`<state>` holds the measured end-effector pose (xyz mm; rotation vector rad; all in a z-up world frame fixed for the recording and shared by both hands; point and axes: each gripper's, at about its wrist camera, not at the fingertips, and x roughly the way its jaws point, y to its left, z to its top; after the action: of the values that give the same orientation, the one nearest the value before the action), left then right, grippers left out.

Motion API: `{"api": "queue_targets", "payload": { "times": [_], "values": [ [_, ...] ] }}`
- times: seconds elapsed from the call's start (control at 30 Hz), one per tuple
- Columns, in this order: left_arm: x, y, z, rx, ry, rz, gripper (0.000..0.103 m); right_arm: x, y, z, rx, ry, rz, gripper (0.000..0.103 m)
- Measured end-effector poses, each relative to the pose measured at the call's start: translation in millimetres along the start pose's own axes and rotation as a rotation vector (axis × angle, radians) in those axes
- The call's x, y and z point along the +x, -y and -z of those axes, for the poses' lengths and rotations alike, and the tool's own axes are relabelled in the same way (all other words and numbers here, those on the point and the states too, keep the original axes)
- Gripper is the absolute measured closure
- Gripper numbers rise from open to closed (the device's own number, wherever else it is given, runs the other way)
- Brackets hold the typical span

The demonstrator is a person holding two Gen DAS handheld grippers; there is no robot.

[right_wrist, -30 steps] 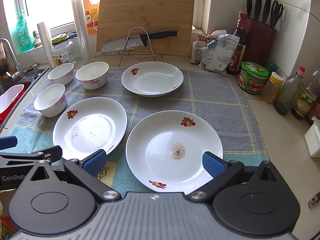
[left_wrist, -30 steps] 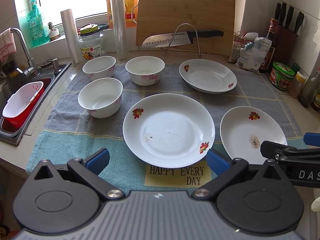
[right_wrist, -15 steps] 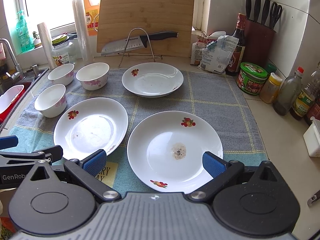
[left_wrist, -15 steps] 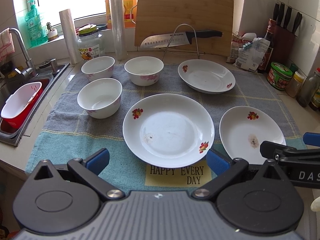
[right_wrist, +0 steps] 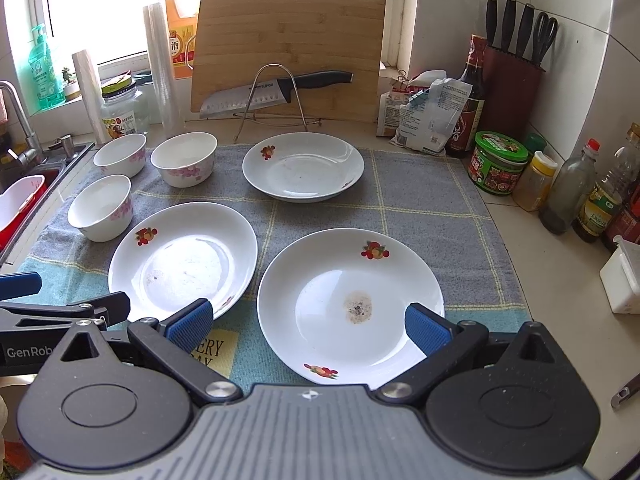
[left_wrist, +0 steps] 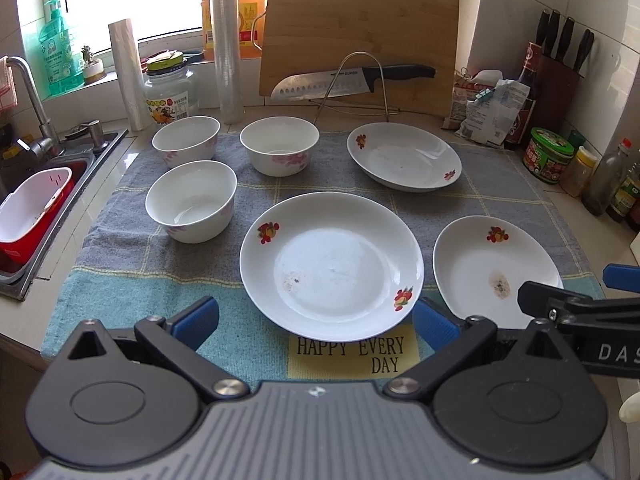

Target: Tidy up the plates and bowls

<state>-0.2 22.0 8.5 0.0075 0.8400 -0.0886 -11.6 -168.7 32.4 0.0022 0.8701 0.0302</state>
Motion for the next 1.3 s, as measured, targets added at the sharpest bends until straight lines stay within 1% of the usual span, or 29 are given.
{"api": "queue_targets", "payload": {
  "times": [0.23, 0.37, 0.53, 0.63, 0.73, 0.8, 0.9, 1.0, 1.1, 1.2, 1.3],
  "values": [
    [0.8, -5.6, -2.5, 0.031, 0.044, 0.04, 0.001, -2.9, -5.9, -0.9, -0.013, 0.03, 0.015, 0.0],
    [4.1, -10.1, -2.0, 0.055, 0.07, 0.092, 0.001, -3.7, -8.5, 0.4, -0.024, 0.052, 0.038, 0.0],
    [12.7, -17.6, -2.1, 0.063, 0.077, 0.146, 0.001, -5.7, -6.4, 1.9, -0.01, 0.077, 0.067, 0.0],
    [17.7, -15.3, -0.4, 0.119, 0.075, 0.186, 0.001, -5.9, -1.2, 2.6, -0.002, 0.078, 0.088, 0.0],
    [18.4, -10.6, 5.1, 0.179, 0.114, 0.242, 0.001, -7.0, 5.3, 4.2, 0.005, 0.086, 0.136, 0.0],
    [20.7, -7.1, 8.8, 0.196, 0.131, 0.271, 0.001, -7.7, 13.1, 5.6, 0.026, 0.089, 0.137, 0.0],
    [28.1, -0.8, 13.6, 0.211, 0.126, 0.325, 0.001, -6.1, 24.9, 6.9, 0.051, 0.084, 0.142, 0.0],
    [33.8, 7.3, 17.7, 0.24, 0.132, 0.364, 0.001, -3.8, 33.8, 8.2, 0.049, 0.091, 0.147, 0.0],
    [38.6, 15.4, 21.0, 0.248, 0.145, 0.401, 0.001, 1.9, 44.4, 9.2, 0.048, 0.095, 0.132, 0.0],
    [42.4, 26.2, 25.5, 0.268, 0.149, 0.431, 0.001, 11.4, 56.5, 8.5, 0.049, 0.088, 0.109, 0.0],
    [47.4, 40.2, 29.9, 0.29, 0.132, 0.43, 0.001, 21.7, 66.5, 7.0, 0.03, 0.073, 0.092, 0.0]
  ]
}}
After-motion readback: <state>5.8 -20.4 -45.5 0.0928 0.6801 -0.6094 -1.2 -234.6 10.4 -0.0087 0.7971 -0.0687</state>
